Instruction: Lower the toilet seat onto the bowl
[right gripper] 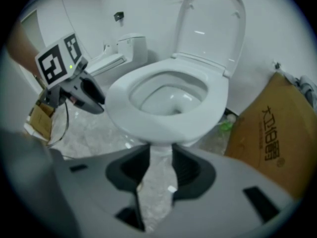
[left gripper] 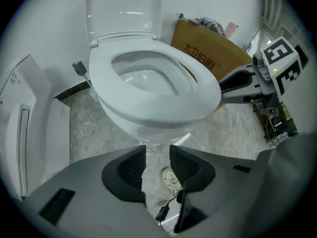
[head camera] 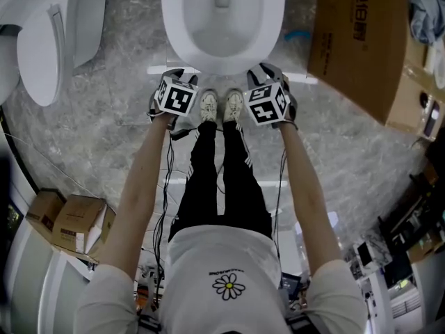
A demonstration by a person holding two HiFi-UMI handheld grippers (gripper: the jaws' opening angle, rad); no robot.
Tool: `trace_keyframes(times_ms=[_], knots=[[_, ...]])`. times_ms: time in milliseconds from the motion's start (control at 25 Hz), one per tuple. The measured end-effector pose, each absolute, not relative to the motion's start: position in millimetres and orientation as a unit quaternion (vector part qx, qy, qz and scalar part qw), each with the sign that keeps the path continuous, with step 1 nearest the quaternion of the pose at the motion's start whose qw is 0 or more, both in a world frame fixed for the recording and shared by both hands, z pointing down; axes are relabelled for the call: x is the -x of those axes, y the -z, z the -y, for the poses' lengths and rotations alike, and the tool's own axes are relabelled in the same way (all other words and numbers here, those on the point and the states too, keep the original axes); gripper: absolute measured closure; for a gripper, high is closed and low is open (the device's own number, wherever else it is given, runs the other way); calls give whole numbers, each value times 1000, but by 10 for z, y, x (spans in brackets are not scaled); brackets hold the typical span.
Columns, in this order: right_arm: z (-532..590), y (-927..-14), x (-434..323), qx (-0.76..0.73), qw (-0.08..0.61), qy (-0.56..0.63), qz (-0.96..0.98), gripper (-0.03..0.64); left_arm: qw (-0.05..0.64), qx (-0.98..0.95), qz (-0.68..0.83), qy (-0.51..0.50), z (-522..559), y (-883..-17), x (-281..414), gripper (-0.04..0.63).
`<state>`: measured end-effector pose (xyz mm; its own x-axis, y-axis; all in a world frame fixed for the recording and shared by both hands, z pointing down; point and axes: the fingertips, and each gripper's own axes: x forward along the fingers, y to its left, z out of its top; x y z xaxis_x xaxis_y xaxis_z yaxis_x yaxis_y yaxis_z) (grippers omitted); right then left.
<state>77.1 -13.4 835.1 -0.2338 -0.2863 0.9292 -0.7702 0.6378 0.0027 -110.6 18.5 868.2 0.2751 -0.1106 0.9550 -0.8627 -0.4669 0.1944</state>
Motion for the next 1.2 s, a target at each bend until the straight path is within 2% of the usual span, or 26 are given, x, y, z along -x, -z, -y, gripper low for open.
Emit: trace_keyframes(times_ms=[880,1080,1200], knots=[[124,-8826,-791,-364,520,-270,724,471,399,-690,382,-468,-229,-8791,1153,419],[167,-8467,-856,-416,494,-306,700,506,431,-680,420,-420,-162,-8370,1173,419],[575,-7988,-780,-442,459,-278,719,508,444,-683,459,-354,196,-7962,1169,419]])
